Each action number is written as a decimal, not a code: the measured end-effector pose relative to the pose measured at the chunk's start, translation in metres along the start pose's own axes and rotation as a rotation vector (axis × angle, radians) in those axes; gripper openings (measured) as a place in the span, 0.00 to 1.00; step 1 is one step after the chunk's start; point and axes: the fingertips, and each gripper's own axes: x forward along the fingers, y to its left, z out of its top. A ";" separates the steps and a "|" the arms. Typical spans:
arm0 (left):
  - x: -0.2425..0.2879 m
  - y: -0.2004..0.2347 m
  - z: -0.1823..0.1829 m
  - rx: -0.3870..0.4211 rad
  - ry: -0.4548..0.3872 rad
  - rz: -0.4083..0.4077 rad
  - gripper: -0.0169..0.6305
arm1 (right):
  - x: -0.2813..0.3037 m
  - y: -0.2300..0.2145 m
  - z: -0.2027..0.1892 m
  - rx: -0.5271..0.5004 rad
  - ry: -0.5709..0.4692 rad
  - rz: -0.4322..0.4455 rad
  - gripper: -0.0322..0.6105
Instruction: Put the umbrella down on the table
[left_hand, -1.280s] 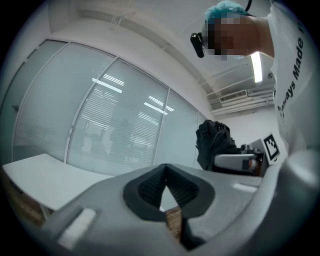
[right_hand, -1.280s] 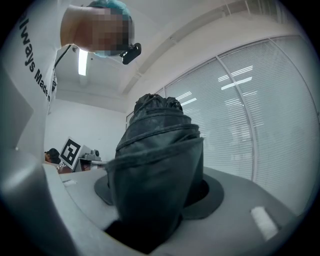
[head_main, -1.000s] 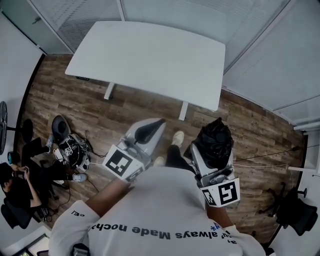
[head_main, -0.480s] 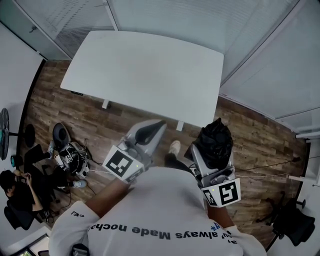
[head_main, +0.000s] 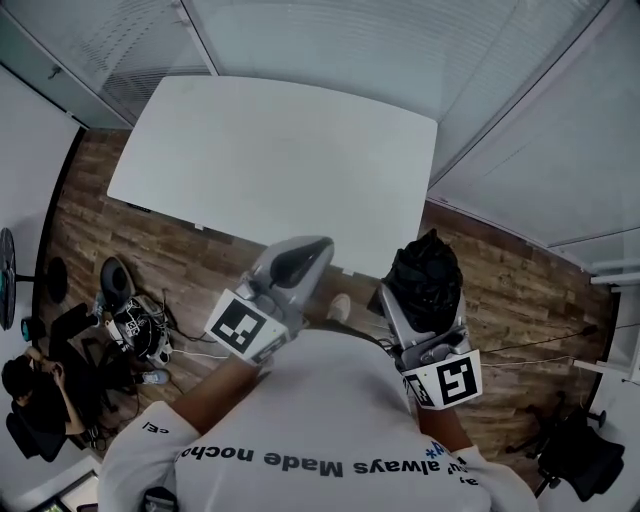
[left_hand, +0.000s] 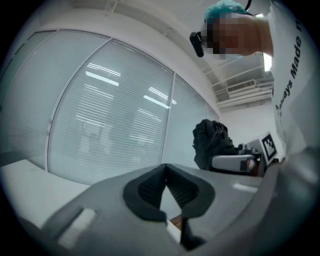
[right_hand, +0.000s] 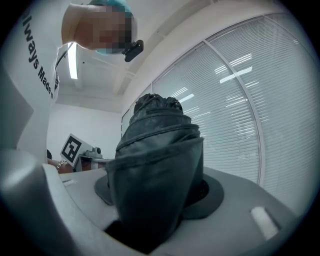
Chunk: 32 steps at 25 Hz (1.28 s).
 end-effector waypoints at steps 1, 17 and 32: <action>0.004 0.003 -0.001 -0.002 0.003 0.002 0.03 | 0.002 -0.004 0.001 0.000 0.000 0.000 0.45; 0.034 0.098 0.019 0.003 -0.016 -0.046 0.03 | 0.093 -0.027 0.008 -0.013 -0.003 -0.069 0.45; 0.046 0.145 0.020 -0.025 -0.007 -0.071 0.03 | 0.135 -0.030 0.006 -0.017 0.016 -0.103 0.45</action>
